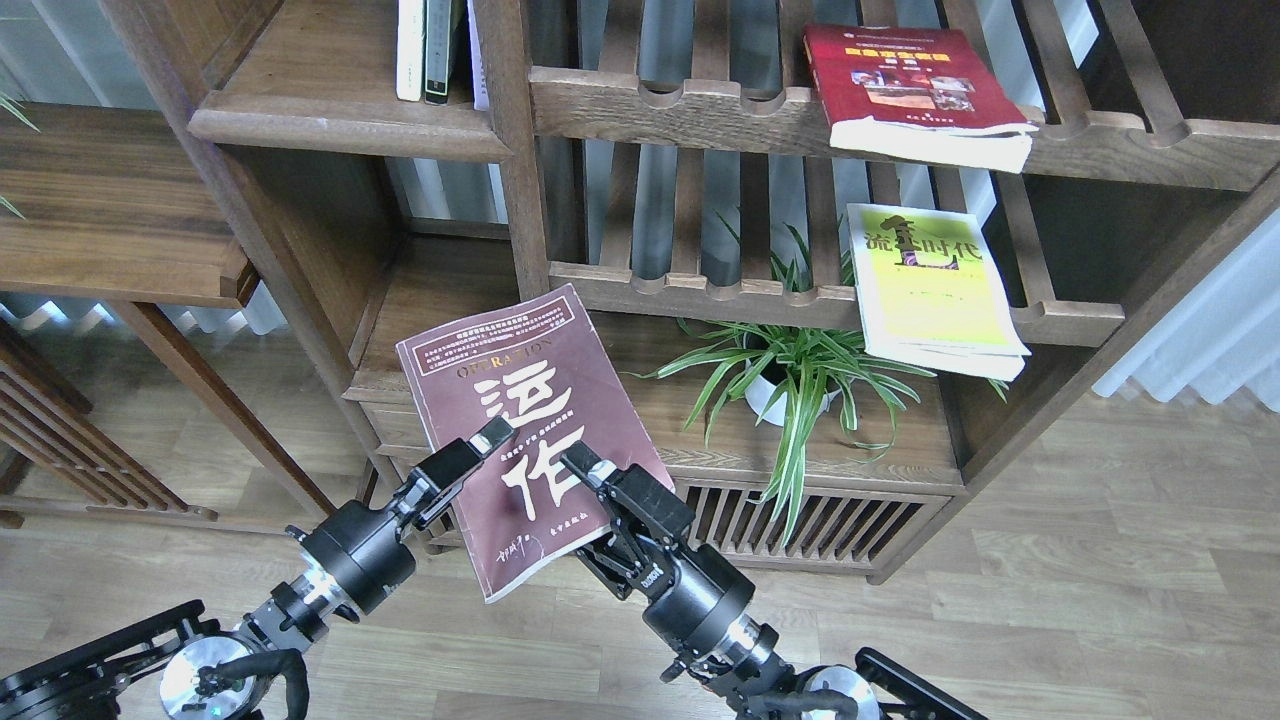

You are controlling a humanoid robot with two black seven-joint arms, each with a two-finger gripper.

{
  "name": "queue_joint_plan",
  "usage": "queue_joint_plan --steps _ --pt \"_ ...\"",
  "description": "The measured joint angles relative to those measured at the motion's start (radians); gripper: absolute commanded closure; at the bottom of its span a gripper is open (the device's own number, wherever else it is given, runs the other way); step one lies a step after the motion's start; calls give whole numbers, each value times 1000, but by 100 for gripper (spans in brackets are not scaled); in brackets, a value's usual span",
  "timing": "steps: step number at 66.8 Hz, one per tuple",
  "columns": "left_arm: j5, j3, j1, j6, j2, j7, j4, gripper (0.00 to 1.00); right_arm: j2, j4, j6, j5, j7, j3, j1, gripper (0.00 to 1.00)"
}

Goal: Organize books on shelf
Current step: 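Lift the dark red book with the left gripper up past the shelf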

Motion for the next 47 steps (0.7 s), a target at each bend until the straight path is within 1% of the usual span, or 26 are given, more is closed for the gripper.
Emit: queue_joint_plan --steps 7,16,24,34,35,47 --pt "0 -10 0 0 23 -7 -1 94 -1 -32 0 -2 1 23 -8 2" --pt "16 -37 -5 0 57 -44 -3 95 -1 -44 0 -5 1 45 -11 2" --pt "96 -76 -8 0 89 -55 -4 95 -1 -59 0 -6 1 50 -5 2" --pt "209 -176 -9 0 101 -57 -7 97 -2 -78 0 -8 1 51 -4 2" --pt "239 -220 -10 0 102 -57 -13 97 -2 -84 0 -9 1 54 -6 2" --pt "335 -327 -10 0 126 -57 -23 97 -2 -99 0 -20 1 70 -11 2"
